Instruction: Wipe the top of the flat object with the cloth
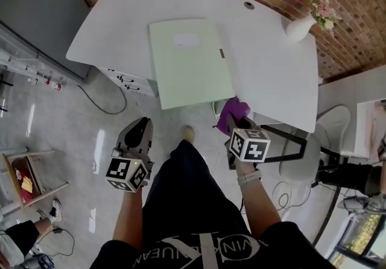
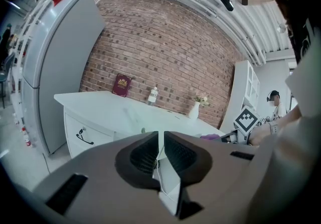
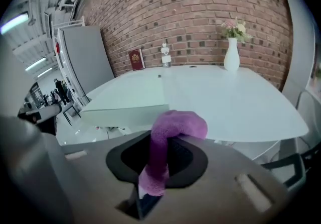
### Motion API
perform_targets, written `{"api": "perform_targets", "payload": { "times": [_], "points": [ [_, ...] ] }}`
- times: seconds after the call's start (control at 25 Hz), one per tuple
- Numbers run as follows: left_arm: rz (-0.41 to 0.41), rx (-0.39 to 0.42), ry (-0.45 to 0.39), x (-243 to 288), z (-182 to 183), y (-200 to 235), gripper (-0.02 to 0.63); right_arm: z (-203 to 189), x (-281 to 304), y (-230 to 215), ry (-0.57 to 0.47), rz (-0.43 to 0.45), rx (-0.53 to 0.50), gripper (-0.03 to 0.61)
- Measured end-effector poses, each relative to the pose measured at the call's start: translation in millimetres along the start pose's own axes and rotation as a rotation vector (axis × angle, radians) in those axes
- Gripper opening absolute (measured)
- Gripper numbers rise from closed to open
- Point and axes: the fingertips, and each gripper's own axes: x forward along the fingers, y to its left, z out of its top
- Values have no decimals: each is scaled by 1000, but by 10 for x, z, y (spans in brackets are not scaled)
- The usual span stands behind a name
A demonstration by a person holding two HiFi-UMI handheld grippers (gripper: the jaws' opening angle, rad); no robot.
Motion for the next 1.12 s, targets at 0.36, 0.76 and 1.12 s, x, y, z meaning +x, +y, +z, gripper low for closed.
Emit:
{"api": "perform_targets", "payload": {
  "times": [0.36, 0.76, 1.12],
  "points": [
    [78, -22, -7, -396, -139, 203, 34, -21, 196, 723, 46, 144, -127, 61],
    [140, -55, -38, -648, -169, 371, 34, -189, 265, 1668, 164, 374, -351, 61],
    [202, -71, -57, -843, -158, 522, 34, -268, 250, 2294, 196, 531, -461, 61]
  ]
}}
